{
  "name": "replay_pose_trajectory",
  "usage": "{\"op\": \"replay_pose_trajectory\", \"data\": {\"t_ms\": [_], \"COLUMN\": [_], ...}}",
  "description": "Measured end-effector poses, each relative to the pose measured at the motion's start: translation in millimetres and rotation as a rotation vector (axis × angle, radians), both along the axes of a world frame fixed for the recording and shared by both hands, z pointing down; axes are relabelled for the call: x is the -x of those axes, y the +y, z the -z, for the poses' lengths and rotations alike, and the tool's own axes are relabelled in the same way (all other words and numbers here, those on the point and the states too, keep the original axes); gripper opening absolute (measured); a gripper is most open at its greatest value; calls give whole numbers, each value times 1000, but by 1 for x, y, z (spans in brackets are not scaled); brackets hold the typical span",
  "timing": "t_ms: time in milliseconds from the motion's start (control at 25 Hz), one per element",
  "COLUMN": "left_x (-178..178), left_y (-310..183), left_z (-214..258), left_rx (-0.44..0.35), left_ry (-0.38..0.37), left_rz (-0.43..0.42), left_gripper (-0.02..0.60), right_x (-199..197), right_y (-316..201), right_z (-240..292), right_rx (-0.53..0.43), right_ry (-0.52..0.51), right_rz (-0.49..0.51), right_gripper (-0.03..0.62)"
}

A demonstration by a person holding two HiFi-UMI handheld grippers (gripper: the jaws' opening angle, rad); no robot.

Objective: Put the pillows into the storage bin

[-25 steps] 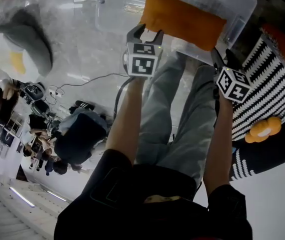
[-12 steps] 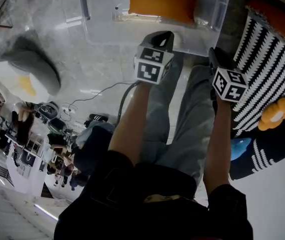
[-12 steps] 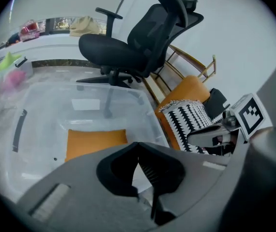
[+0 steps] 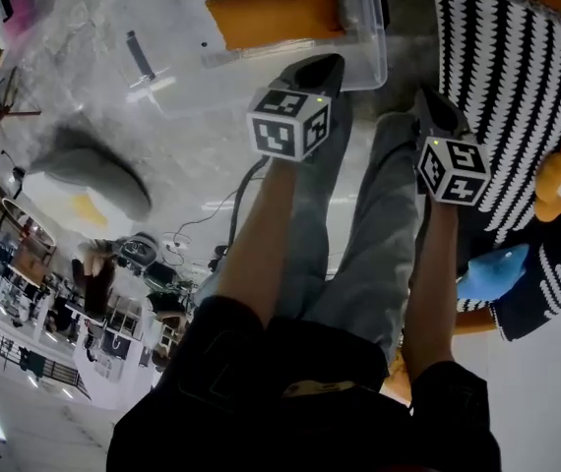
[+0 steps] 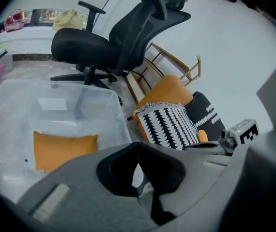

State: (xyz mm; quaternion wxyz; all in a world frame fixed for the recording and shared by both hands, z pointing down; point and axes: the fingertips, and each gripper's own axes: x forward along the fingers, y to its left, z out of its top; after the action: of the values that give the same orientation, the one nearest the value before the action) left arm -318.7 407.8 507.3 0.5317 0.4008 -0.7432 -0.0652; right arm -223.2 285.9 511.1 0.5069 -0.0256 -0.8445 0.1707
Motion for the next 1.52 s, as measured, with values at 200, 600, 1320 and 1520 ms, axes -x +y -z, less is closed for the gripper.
{"op": "replay_pose_trajectory", "data": {"t_ms": [200, 600, 1320, 1520], "left_x": [-8, -64, -208, -245], "left_y": [-43, -148, -318, -355], "left_z": [2, 14, 13, 17], "left_rx": [14, 0, -99, -112], "left_ry": [2, 7, 18, -4], "left_rz": [-106, -265, -645, -694], "left_gripper": [11, 11, 12, 14], "right_x": [-10, -79, -271, -330], "right_y": [-31, -122, -252, -286], "right_z": [12, 30, 25, 30], "right_rx": [-14, -156, -294, -346], "right_ry": [-36, -24, 138, 201], "right_rz": [-56, -168, -739, -866], "right_gripper": [3, 3, 3, 16]}}
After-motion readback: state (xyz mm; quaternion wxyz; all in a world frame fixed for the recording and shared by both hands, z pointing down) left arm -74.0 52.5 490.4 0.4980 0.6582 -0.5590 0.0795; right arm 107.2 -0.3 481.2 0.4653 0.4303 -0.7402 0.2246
